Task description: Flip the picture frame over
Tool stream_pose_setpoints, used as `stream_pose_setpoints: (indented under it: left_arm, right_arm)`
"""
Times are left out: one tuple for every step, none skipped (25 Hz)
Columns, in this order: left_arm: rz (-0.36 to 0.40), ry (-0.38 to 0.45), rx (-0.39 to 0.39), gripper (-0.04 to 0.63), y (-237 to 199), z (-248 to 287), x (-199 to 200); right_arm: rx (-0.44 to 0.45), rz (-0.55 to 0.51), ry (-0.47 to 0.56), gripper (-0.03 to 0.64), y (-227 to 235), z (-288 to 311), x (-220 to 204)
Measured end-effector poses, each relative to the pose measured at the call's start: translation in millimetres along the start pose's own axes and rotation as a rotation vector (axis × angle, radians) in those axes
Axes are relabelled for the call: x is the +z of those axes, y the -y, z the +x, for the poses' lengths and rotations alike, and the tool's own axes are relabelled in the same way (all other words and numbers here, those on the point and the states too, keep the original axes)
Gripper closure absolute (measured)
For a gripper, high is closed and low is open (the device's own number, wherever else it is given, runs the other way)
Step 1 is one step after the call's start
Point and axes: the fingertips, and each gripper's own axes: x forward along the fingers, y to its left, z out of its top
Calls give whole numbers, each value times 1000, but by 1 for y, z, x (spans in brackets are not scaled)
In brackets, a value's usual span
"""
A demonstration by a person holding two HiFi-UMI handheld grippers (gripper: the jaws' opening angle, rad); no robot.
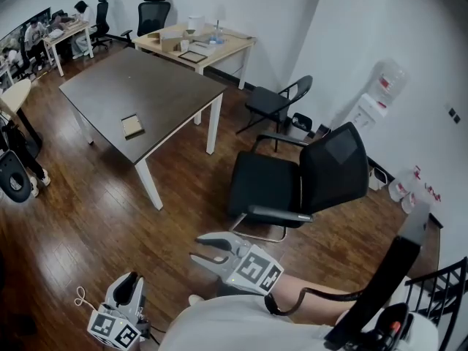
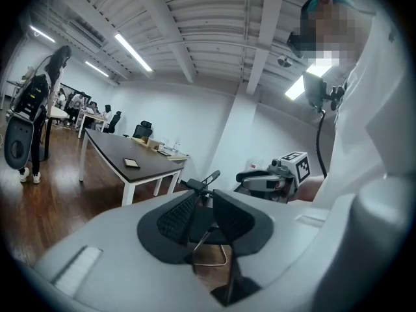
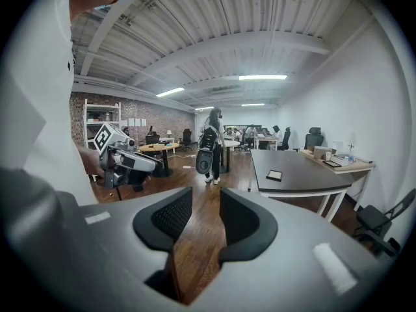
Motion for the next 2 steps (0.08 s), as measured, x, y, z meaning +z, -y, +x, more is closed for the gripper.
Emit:
stream_pose_setpoints:
  left_arm:
    - [0,-1,1,509,-1,-1,0]
    - [0,-2,1,509,-1,-1,-1]
  right_arm:
    - [0,0,-1,480,0,0,-1]
    - [0,-1,-2,480,-1,1,-1]
